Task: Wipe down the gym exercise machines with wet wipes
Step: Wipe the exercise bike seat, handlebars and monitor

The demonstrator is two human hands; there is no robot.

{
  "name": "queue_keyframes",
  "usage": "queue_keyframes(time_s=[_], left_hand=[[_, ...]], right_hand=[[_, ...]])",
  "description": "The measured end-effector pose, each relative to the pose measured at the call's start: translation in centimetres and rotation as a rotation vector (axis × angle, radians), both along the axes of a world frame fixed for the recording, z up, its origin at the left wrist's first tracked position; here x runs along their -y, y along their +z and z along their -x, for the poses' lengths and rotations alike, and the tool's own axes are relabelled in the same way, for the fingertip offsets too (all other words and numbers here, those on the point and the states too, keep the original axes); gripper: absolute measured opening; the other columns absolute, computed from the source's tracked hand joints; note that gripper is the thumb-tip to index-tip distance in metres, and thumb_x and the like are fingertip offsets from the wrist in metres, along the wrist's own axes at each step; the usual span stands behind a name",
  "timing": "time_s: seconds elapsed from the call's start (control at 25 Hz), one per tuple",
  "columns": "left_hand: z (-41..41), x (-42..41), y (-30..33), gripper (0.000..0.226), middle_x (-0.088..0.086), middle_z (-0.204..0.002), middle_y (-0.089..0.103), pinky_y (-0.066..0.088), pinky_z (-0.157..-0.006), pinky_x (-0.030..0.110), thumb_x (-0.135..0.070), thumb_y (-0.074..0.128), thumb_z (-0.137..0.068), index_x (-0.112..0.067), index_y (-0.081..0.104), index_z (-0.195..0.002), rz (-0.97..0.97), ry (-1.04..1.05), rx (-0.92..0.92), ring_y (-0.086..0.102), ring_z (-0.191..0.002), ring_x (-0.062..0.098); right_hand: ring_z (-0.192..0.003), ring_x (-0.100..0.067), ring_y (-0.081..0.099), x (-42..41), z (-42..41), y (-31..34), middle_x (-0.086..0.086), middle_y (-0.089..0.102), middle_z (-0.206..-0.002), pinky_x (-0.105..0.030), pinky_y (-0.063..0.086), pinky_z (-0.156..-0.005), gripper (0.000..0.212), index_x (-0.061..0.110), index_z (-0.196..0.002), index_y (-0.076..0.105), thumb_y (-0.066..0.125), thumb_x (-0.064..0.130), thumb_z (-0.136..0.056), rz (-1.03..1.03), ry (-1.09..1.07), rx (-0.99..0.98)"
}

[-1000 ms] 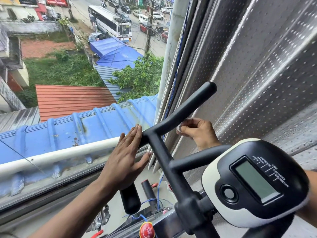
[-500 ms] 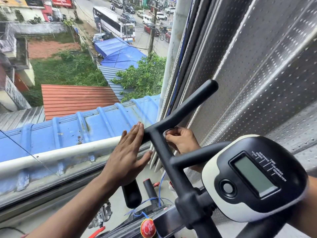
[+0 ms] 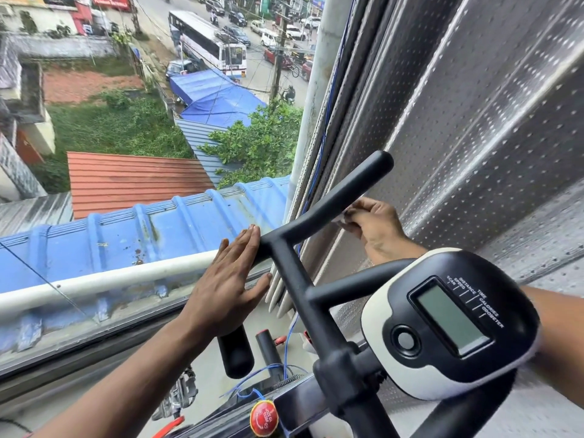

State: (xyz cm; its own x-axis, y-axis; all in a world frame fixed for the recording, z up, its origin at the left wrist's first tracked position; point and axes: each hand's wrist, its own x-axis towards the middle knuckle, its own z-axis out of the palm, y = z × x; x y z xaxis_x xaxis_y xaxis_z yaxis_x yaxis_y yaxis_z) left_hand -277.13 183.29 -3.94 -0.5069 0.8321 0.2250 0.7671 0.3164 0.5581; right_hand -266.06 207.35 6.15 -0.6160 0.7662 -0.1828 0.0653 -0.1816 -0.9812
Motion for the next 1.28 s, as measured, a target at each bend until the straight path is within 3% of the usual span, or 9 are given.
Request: queue_keyframes(time_s=[0.2,0.4,0.52,0.72,0.88,1.0,1.08,1.2,1.28], left_hand=[[0.1,0.0,-0.3,0.085,-0.008,-0.173,0.007,-0.004,-0.129,0.027,-0.066,0.027,-0.093,-0.029,0.001,-0.165,0.008,0.000,0.006,-0.001,-0.157,-0.001],[0.1,-0.1,-0.1,0.086,-0.007,-0.173,0.007,-0.004,-0.129,0.028,-0.067,0.026,-0.092,-0.028,0.000,-0.165,0.026,0.001,-0.004,-0.002,-0.157,-0.001],[0.0,-0.3,0.2,0.086,-0.005,-0.173,0.008,-0.008,-0.127,0.023,-0.066,0.021,-0.093,-0.024,0.004,-0.166,0.027,0.006,0.027,-0.008,-0.153,-0.009],[-0.1,-0.3,0.6,0.086,-0.008,-0.172,0.007,-0.013,-0.123,0.016,-0.070,0.014,-0.093,-0.025,0.008,-0.166,0.025,0.020,0.091,-0.012,-0.146,-0.017],[-0.2,-0.4,0.7,0.088,-0.006,-0.173,0.009,-0.013,-0.122,0.015,-0.070,0.017,-0.093,-0.023,0.009,-0.167,0.035,0.014,0.074,-0.005,-0.152,-0.009],[0.0,-0.3,0.5,0.089,-0.003,-0.173,0.011,-0.014,-0.122,0.016,-0.069,0.018,-0.093,-0.020,0.010,-0.167,0.031,0.003,0.053,-0.001,-0.154,-0.003],[0.0,-0.3,0.4,0.091,-0.001,-0.173,0.012,-0.015,-0.121,0.015,-0.069,0.018,-0.092,-0.018,0.010,-0.167,0.027,-0.009,0.037,0.001,-0.157,0.001],[0.1,-0.2,0.2,0.092,0.001,-0.173,0.011,-0.019,-0.118,0.013,-0.068,0.017,-0.092,-0.016,0.009,-0.167,0.026,-0.016,0.020,-0.002,-0.154,-0.001],[0.1,-0.1,0.3,0.092,0.001,-0.173,0.010,-0.019,-0.118,0.013,-0.067,0.018,-0.091,-0.015,0.012,-0.167,0.013,-0.035,0.005,-0.002,-0.154,-0.001]], right_hand=[[-0.064,-0.006,0.067,-3.8,-2.4,5.5,0.004,0.073,-0.073,-0.019,0.058,-0.067,0.030,0.011,-0.094,0.070,0.060,-0.017,-0.089,-0.157,-0.085,-0.131],[-0.066,-0.011,0.061,-1.3,-0.6,1.5,0.003,0.060,-0.058,-0.022,0.061,-0.071,0.035,0.003,-0.075,0.062,0.051,-0.029,-0.086,-0.094,0.019,-0.031],[-0.067,-0.017,0.061,1.4,0.4,-2.2,-0.005,0.060,-0.060,-0.025,0.063,-0.072,0.030,-0.002,-0.071,0.058,0.053,-0.024,-0.090,-0.041,0.271,0.161],[-0.046,-0.001,0.057,2.9,1.2,-4.5,0.006,0.056,-0.050,-0.017,0.056,-0.056,0.031,0.005,-0.072,0.052,0.052,-0.008,-0.099,-0.037,0.538,0.394],[-0.065,-0.017,0.051,0.9,-1.8,-2.9,-0.002,0.056,-0.067,-0.031,0.040,-0.063,0.014,0.007,-0.073,0.059,0.064,0.007,-0.087,-0.215,1.092,0.569],[-0.071,-0.018,0.058,-0.4,-5.0,0.1,-0.009,0.061,-0.074,-0.030,0.045,-0.068,0.011,0.006,-0.082,0.066,0.067,0.004,-0.093,-0.200,1.245,0.648],[-0.083,-0.022,0.059,-2.1,-6.4,1.9,-0.022,0.064,-0.086,-0.029,0.048,-0.073,0.015,0.010,-0.104,0.074,0.064,0.002,-0.097,-0.225,1.308,0.705],[-0.094,-0.032,0.057,-4.5,-7.5,4.8,-0.025,0.066,-0.105,-0.040,0.046,-0.079,0.027,0.000,-0.113,0.071,0.070,0.020,-0.095,-0.233,0.976,0.770],[-0.095,-0.030,0.067,-4.6,-8.9,9.0,-0.015,0.076,-0.103,-0.038,0.053,-0.084,0.020,0.002,-0.114,0.072,0.065,0.013,-0.099,-0.465,0.691,0.688]])
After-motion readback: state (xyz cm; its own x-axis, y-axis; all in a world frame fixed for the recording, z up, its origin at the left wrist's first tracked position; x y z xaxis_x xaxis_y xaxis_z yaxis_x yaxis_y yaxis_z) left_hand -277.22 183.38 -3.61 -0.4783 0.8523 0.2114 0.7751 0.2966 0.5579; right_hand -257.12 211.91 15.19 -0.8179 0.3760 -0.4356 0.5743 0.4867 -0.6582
